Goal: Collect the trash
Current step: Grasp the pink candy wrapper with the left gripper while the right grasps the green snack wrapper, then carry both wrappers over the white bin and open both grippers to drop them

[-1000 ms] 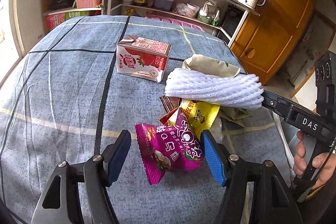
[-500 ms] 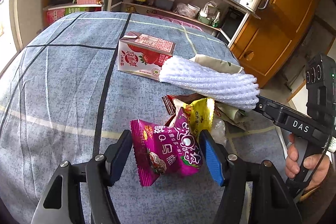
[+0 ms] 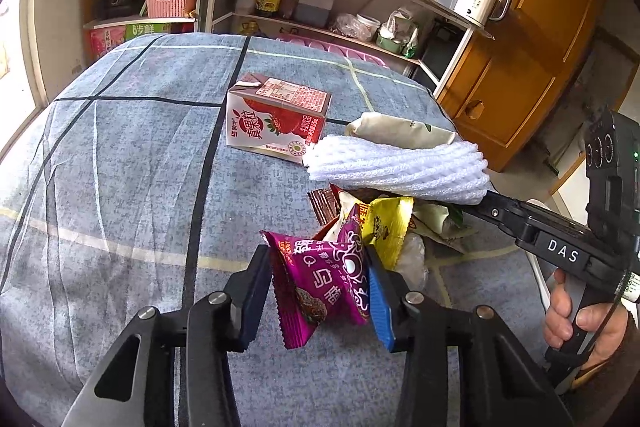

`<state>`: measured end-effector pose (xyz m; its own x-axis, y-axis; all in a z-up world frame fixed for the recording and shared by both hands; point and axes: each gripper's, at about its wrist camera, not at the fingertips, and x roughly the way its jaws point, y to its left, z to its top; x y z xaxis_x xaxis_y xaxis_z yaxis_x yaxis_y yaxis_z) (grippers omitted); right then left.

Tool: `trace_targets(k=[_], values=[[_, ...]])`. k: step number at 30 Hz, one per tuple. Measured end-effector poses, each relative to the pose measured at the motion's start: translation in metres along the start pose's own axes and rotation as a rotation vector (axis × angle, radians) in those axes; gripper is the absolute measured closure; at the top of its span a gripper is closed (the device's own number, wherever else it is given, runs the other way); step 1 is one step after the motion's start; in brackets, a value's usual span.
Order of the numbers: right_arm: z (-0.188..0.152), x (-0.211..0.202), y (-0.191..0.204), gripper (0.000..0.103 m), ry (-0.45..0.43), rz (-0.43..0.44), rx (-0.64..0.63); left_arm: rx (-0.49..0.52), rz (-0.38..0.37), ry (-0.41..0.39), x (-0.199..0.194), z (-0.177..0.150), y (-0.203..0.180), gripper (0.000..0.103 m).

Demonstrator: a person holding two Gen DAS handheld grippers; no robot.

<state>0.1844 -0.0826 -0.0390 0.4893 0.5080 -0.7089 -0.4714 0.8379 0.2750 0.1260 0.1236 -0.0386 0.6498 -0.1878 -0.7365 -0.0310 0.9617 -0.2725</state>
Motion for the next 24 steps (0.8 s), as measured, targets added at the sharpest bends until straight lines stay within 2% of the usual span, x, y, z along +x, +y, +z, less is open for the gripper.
trace_targets(k=[13,24], values=[[-0.009,-0.031,-0.005,0.083,-0.058,-0.026,0.04,0.03,-0.022,-0.036,-0.02,0.0,-0.017,0.058],[-0.022,-0.066,-0.013,0.083,-0.121,-0.028,0.088,0.106,-0.042,-0.071,-0.04,0.002,-0.051,0.058]])
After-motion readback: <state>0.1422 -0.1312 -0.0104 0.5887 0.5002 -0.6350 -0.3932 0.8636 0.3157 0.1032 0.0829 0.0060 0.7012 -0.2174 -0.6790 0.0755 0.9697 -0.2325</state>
